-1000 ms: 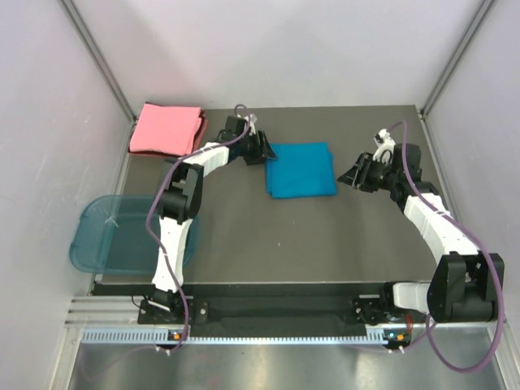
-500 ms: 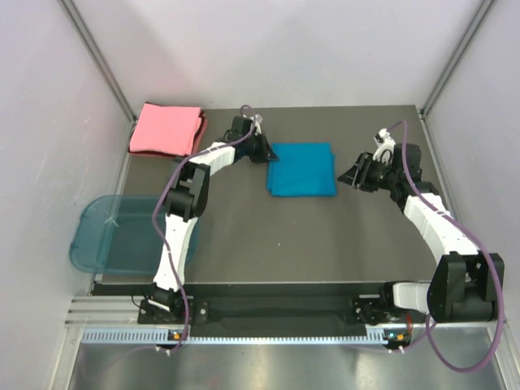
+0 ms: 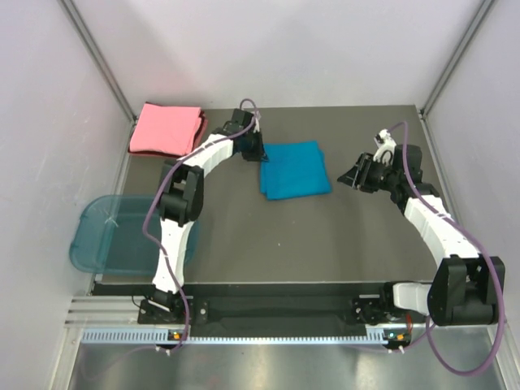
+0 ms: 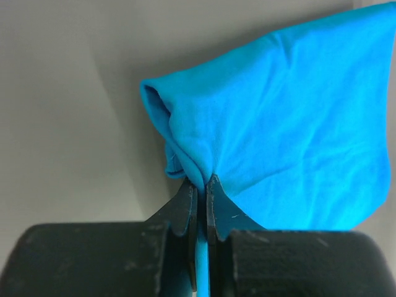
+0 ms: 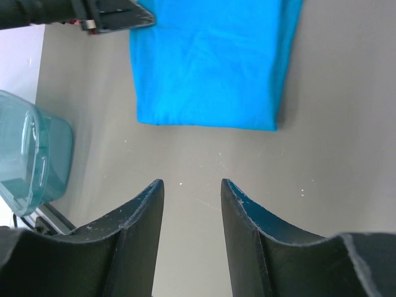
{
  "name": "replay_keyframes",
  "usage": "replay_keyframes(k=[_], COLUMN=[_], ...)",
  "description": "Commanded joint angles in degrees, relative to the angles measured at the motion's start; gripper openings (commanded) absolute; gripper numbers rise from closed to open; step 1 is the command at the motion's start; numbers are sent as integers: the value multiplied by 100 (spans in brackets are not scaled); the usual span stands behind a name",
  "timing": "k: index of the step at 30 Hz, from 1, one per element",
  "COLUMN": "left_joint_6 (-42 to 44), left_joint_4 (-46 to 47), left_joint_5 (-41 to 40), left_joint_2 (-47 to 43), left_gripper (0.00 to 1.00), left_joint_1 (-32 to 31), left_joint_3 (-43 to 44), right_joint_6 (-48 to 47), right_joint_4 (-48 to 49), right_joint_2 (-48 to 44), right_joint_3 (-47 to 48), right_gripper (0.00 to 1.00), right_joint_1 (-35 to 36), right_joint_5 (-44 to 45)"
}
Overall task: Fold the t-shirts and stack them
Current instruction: Neatly place the folded tshirt to the corner
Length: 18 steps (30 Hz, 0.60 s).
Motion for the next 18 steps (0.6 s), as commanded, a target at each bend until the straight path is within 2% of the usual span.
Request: replay_keyframes(k=[1, 7, 18], left_joint_6=[761, 1526, 2669], left_joint_4=[-611, -849, -1569], left_joint_5=[-816, -1711, -2504], left_joint_2=[-714, -1260, -1673], left_gripper=[0, 0, 0], left_joint_1=[82, 179, 864], left_joint_3=[-13, -76, 530], right_joint_6=[36, 45, 54], right_joint_4=[256, 256, 300], right_joint_2=[-225, -286, -296], right_joint_3=[46, 38, 20], right_gripper=[43, 43, 43], right_joint_1=[26, 26, 35], right_joint_5=[-122, -139, -122])
